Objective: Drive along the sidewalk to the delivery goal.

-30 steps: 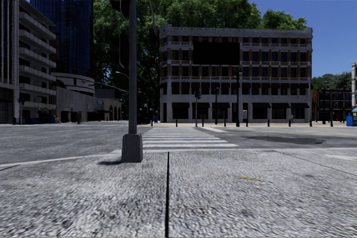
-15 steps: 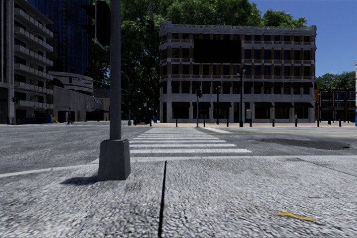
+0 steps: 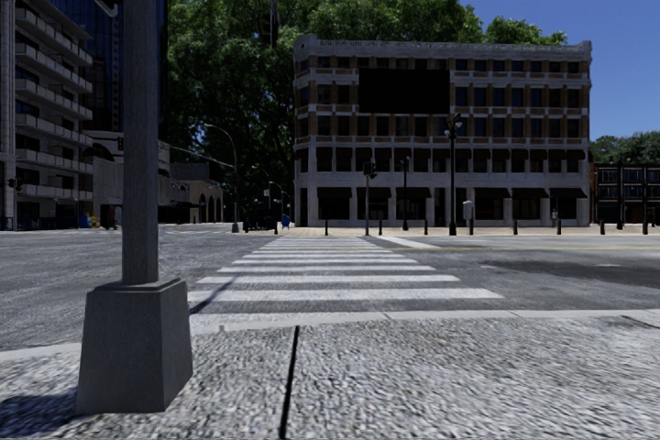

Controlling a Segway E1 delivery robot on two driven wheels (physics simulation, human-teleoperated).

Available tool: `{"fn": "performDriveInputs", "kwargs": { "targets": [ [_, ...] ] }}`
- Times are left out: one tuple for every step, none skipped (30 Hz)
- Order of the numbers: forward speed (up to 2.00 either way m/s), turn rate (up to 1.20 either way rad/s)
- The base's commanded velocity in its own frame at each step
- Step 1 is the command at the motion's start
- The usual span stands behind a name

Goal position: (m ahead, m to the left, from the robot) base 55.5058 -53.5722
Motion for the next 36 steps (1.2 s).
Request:
{"fn": "performDriveInputs", "kwargs": {
  "targets": [
    [2.0, 0.0],
    [2.0, 0.0],
    [2.0, 0.0],
    [2.0, 0.0],
    [2.0, 0.0],
    [2.0, 0.0],
    [2.0, 0.0],
    [2.0, 0.0],
    [2.0, 0.0],
    [2.0, 0.0],
    [2.0, 0.0],
    [2.0, 0.0],
    [2.0, 0.11],
    [2.0, 0.24],
    [2.0, 0.3],
    [2.0, 0.3],
    [2.0, 0.32],
    [2.0, 0.32],
    [2.0, 0.32],
    [2.0, 0.32],
    [2.0, 0.23],
    [2.0, 0.09],
    [2.0, 0.0],
    [2.0, 0.0],
    [2.0, 0.0],
    [2.0, 0.0],
    [2.0, 0.0],
    [2.0, 0.0],
    [2.0, 0.0],
    [2.0, 0.0],
    [2.0, 0.0],
    [2.0, 0.0],
    [2.0, 0.0],
    [2.0, 0.0],
    [2.0, 0.0],
    [2.0, 0.0]
  ]
}}
